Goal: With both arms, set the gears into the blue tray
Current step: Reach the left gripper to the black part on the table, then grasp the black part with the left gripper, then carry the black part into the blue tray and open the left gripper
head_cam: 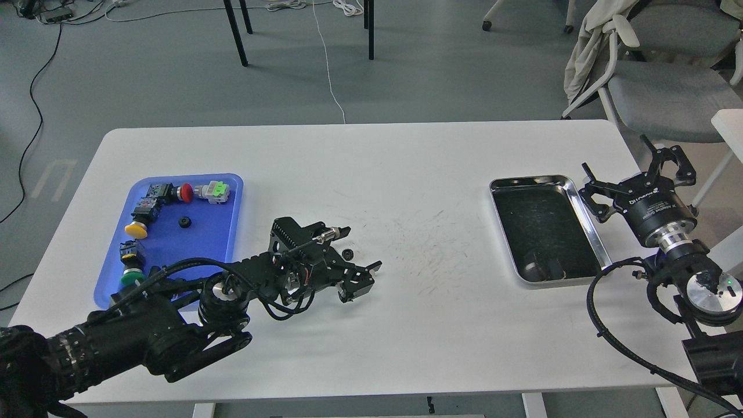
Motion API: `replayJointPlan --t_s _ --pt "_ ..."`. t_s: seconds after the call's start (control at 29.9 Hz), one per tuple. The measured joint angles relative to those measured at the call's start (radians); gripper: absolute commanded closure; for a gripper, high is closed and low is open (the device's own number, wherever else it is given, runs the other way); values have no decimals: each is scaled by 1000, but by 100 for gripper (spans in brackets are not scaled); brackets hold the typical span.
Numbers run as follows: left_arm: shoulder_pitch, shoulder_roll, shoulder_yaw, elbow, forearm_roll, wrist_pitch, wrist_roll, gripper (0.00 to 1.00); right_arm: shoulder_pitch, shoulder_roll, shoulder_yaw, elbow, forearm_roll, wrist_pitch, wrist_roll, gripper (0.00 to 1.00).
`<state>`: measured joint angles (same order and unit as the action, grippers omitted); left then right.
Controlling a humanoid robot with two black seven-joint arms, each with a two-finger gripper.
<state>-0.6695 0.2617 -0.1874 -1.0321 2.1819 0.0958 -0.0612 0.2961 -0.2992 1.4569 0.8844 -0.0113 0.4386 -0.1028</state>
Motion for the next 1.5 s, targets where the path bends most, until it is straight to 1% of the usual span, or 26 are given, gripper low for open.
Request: replayJointPlan --t_s 0.07,0.17,0.2,0.27,0.3,0.33,0.37,0.43,0.5,0.63,0.77,0.87,1.0,1.14,1.2,1.3,1.37,1.44,1.5 --pt "5 0 0 17 0 3 1 13 -1 0 -2 -1 0 0 1 2" --pt "13 4 0 30 0 4 2 24 -1 1 -4 -1 0 0 1 2" --pt "17 7 0 31 0 4 3 30 -2 1 -5 0 0 0 1 2" --pt "23 11 0 33 0 4 5 51 -2 1 -6 2 0 0 1 2" --pt "26 13 1 34 0 4 6 57 -2 1 -6 3 0 0 1 2" --pt "30 13 1 34 0 4 6 59 -2 1 -6 4 0 0 1 2" --pt "34 13 1 34 0 5 7 65 -1 1 -6 6 0 0 0 2" --pt "38 13 1 35 0 6 9 84 -1 1 -6 8 0 -1 0 2" --pt "42 13 0 35 0 6 10 89 0 0 -7 8 1 -3 0 2" --pt "48 10 -2 35 0 5 10 93 0 0 -9 10 1 -4 0 2" --pt "52 10 -8 35 0 2 13 93 0 0 -10 11 1 -5 0 2" --pt "51 34 -22 3 0 -4 21 93 0 0 -10 14 1 -5 0 2" --pt "26 159 -95 -138 -12 -4 38 93 0 -8 -11 18 0 -5 -1 2" --pt "-17 357 -135 -276 -106 -4 44 93 0 -15 -17 28 -1 -5 -1 2" --pt "-27 458 -139 -315 -175 -4 44 93 0 -17 -27 29 -1 -6 -1 2" --pt "-31 585 -139 -337 -256 -2 34 93 0 -19 -34 31 -1 -7 -1 2" --pt "-22 645 -133 -339 -278 3 22 93 0 -24 -35 31 -1 -7 -1 2" --pt "10 669 -130 -337 -295 15 14 93 0 -27 -37 31 -1 -8 -1 2" --pt "67 672 -130 -326 -327 32 11 93 0 -29 -37 31 -1 -9 -1 2"
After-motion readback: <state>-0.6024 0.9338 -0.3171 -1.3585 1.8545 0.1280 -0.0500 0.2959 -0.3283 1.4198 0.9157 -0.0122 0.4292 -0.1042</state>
